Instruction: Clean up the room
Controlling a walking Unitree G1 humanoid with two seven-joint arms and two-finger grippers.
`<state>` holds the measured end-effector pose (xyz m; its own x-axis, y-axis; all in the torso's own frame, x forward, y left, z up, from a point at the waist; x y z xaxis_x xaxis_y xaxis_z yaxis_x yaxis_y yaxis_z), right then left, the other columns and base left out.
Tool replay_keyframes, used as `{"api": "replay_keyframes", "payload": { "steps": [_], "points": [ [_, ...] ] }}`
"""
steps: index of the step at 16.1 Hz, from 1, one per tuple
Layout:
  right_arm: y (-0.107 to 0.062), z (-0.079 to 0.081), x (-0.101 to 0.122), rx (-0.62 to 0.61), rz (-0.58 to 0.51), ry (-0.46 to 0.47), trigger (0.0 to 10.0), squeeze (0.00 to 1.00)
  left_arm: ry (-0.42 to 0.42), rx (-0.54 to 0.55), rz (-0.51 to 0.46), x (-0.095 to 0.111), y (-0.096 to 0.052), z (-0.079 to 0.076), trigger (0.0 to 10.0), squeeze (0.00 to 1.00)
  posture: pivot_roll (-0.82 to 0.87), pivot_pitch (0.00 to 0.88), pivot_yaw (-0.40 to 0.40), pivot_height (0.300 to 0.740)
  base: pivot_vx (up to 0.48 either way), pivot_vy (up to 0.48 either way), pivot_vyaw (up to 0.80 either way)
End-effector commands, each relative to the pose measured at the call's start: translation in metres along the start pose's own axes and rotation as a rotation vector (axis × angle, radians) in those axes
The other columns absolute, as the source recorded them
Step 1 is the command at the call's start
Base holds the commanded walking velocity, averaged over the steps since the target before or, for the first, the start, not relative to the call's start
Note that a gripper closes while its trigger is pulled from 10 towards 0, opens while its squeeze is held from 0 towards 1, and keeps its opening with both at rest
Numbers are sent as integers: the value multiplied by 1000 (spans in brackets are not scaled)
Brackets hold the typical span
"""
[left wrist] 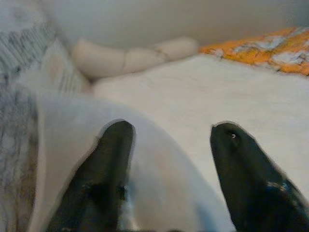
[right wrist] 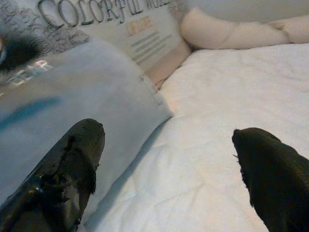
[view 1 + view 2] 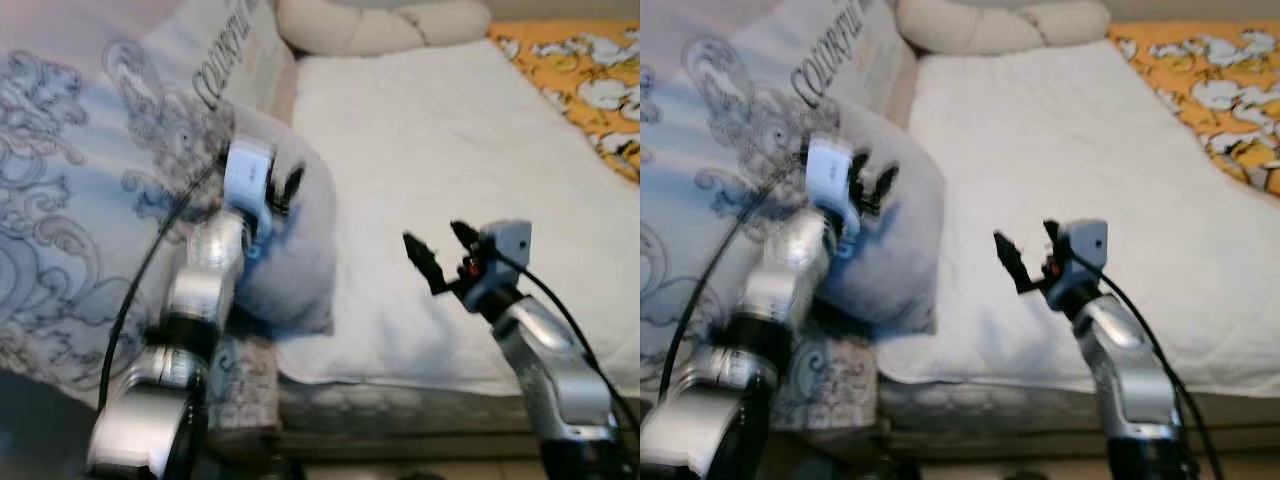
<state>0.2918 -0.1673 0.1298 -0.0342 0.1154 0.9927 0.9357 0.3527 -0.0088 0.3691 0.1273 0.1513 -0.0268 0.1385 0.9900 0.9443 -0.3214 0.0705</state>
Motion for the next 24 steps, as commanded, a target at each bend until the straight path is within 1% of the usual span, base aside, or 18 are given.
{"api": "replay_keyframes", "payload": {
  "steps": [1, 2, 3, 5, 6, 7, 9, 12, 13, 14, 16, 17, 18, 20, 22, 24],
  "points": [
    [-1, -8, 3, -88, -10, 4, 10000, 1000, -11, 36, -56, 11, -3, -5, 10000, 1000, -32, 0, 64, 740, 0, -480, 0],
    [0, -8, 3, -122, -14, 9, 10000, 1000, -21, 55, -47, 4, -10, -5, 10000, 1000, -32, 0, 64, 740, 0, -480, 0],
    [0, -9, 0, -184, -1, 2, 10000, 1000, -8, 68, -14, -12, -23, -7, 10000, 1000, -26, 0, 45, 740, 0, -480, 800],
    [0, -8, -2, -234, 16, 1, 10000, 1000, -16, 76, 23, -22, -38, -12, 10000, 1000, -26, 0, 45, 740, 0, -480, 800],
    [-1, -8, -3, -244, 24, 2, 10000, 1000, -18, 86, 40, -24, -42, -14, 10000, 1000, -39, 0, 37, 740, 0, -480, 800],
    [-1, -8, -5, -249, 32, 3, 10000, 1000, -18, 90, 46, -26, -43, -14, 10000, 1000, -39, 0, 37, 740, 0, -480, 800],
    [-6, -12, -15, -294, 88, -13, 10000, 1000, -8, 117, 62, -28, -46, -15, 10000, 1000, -38, 0, 37, 740, 0, -480, 800],
    [-12, -20, -22, -375, 124, -28, 10000, 1000, -3, 174, 91, -32, -53, -6, 10000, 1000, -38, 0, 37, 740, 0, -480, 750],
    [-12, -20, -23, -379, 131, -26, 10000, 1000, -2, 179, 95, -33, -54, -4, 10000, 1000, -38, 0, 37, 740, 0, -480, 0],
    [-13, -19, -26, -379, 150, -23, 10000, 1000, 5, 198, 114, -37, -59, 1, 10000, 1000, -39, 0, 35, 740, 0, -480, 0],
    [-15, -16, -30, -381, 158, -21, 10000, 1000, -4, 227, 136, -44, -67, 7, 10000, 1000, -53, 0, 35, 740, 0, -480, 0],
    [-17, -14, -33, -400, 175, 6, 10000, 1000, -12, 242, 157, -51, -73, 9, 10000, 1000, -59, 0, 32, 740, 0, -480, 0],
    [-17, -13, -33, -395, 177, 10, 10000, 1000, -9, 245, 174, -57, -77, 8, 10000, 1000, -48, 0, 31, 740, 0, -480, -788],
    [-18, -16, -36, -414, 189, 5, 10000, 1000, -10, 242, 185, -60, -82, 5, 10000, 1000, -40, 0, 26, 740, 0, -480, -788],
    [-19, -13, -35, -400, 179, -6, 10000, 1000, -14, 259, 187, -62, -86, 8, 10000, 1000, -35, 0, 19, 740, 0, -480, 0],
    [-18, -11, -35, -397, 180, -3, 10000, 1000, -16, 266, 181, -61, -87, 8, 10000, 1000, -28, 0, 14, 740, 0, -480, 0]
  ]
}}
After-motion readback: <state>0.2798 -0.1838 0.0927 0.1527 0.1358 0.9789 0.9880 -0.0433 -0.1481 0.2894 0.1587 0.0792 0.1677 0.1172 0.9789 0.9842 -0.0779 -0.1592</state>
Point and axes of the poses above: a point about 5 cm out from each wrist's last joint towards the gripper, its own y axis pointing out of the wrist towards the gripper, its own x axis along the axis of the wrist's last joint, z = x × y, the point moved 1 cm from there along y, pointing out of the wrist towards the gripper, and after that the axes turned 13 degrees about -y, right-handed, at the moved point
